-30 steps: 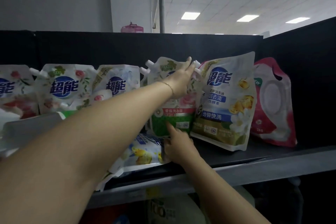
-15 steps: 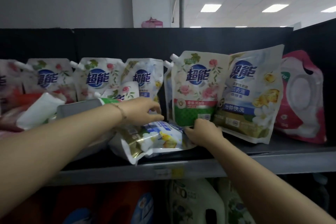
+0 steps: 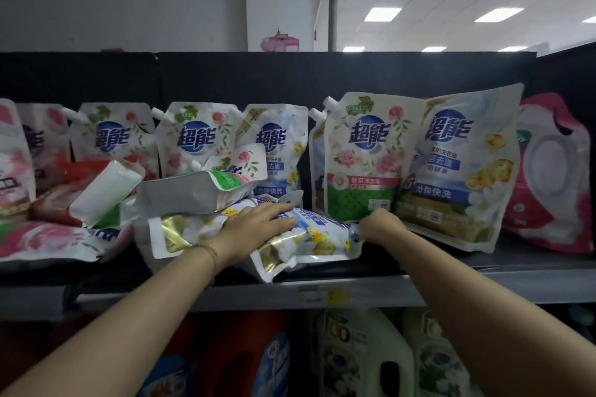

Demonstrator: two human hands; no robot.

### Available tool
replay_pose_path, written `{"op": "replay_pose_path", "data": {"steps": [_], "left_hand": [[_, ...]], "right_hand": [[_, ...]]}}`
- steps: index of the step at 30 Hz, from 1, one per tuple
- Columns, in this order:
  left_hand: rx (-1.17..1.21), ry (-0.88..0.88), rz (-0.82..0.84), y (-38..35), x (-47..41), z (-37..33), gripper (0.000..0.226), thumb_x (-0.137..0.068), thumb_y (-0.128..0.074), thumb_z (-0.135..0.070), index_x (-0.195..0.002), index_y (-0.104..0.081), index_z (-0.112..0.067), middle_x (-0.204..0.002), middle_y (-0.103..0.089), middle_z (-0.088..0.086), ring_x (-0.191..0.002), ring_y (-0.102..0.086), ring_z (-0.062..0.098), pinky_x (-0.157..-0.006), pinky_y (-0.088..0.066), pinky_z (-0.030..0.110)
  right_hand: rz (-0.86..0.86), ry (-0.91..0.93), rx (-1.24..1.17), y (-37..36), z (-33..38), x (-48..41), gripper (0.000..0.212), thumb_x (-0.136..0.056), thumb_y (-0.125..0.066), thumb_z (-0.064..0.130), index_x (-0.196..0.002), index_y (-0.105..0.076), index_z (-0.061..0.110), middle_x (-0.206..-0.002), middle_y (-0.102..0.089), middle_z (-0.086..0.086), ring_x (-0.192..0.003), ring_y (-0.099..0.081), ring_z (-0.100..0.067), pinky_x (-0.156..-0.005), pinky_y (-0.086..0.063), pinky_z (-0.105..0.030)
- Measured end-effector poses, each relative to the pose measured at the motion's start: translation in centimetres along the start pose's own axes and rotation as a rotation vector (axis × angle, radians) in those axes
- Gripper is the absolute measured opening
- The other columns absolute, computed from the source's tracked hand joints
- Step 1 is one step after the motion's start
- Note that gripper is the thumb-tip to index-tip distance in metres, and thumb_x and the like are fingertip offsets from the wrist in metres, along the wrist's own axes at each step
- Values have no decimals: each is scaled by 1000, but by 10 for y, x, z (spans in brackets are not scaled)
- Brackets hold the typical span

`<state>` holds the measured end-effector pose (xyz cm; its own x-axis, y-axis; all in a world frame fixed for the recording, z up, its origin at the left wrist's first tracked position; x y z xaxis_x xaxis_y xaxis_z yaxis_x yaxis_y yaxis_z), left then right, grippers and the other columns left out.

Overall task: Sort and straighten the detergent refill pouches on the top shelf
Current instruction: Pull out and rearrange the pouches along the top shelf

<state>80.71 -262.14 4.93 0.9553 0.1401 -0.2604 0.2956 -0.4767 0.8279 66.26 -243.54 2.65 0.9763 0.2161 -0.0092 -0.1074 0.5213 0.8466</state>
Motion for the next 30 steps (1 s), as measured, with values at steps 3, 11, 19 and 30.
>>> {"op": "replay_pose_path", "data": {"steps": [3, 11, 19, 30], "left_hand": [[89, -22, -28, 0, 3, 6, 79, -63, -37, -81, -135, -43, -51, -145, -40, -17, -135, -32, 12, -114, -24, 41], [289, -130, 20, 5, 19, -3, 102, -47, -74, -73, -138, -35, -46, -132, -45, -24, -112, -49, -11, -90, -43, 11], [258, -78, -368, -6, 20, -14, 137, -39, -65, -91, -150, -5, -37, -154, -27, -9, -141, -29, 17, -113, -31, 47], [-92, -34, 110, -75, -3, -73, 95, -86, -40, -73, -150, 16, -31, -156, 30, 5, -140, 29, 38, -116, 5, 55]], "right_hand": [[-24, 1, -357, 10, 15, 8, 34, -99, -37, 7, -128, -53, -2, -132, -54, -17, -121, -53, -32, -74, -47, -24], [-111, 53, -997, 39, 56, 30, 24, -97, -47, 17, -116, -57, 5, -97, -58, -12, -96, -58, -27, -92, -50, -37], [-238, 585, -656, 116, 169, 72, 31, -101, -46, 26, -121, -59, 6, -104, -61, -6, -88, -59, -17, -54, -44, -23], [-862, 583, 206, 157, 143, 68, 18, -97, -42, 18, -99, -60, 15, -105, -61, -7, -107, -47, -30, -92, -31, -42]]}}
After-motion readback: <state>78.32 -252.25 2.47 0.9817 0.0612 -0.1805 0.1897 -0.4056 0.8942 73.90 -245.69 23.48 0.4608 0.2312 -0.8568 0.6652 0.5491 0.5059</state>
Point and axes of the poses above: each hand's wrist, its own x-axis away from the middle knuckle, its own y-axis out of the back of the hand, z = x × y, the point moved 8 cm from there along -x, towards the middle knuckle
